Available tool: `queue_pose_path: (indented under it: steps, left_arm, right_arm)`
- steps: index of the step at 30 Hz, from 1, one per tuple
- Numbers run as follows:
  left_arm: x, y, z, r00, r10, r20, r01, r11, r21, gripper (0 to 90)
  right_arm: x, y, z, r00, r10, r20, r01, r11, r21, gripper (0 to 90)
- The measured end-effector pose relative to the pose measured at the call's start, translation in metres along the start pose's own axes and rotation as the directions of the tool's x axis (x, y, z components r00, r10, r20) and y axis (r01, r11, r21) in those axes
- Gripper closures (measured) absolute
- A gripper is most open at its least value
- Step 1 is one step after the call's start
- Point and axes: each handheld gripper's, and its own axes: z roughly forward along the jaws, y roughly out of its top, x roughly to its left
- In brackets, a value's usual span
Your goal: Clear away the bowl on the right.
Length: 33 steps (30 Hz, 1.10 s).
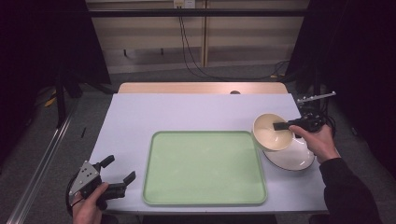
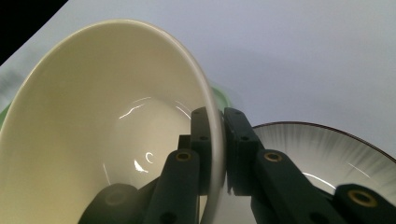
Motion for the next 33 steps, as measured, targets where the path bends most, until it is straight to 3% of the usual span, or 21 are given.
queue_pose_path:
  steps: [11, 33]
  left_arm:
    - [-0.001, -0.001, 0.002, 0.9999, -0.013, 0.003, 0.013, 0.9997, -0.022, 0.0]
    - [0.001, -0.002, 0.002, 1.0000, -0.007, 0.005, 0.007, 0.9999, -0.013, 0.0]
  right_arm:
    - [0.004, 0.011, 0.014, 0.9999, 0.004, -0.013, -0.003, 0.9998, 0.020, 83.9]
    - [0.008, 0.030, 0.054, 0.9987, 0.033, -0.039, -0.031, 0.9969, 0.073, 83.8]
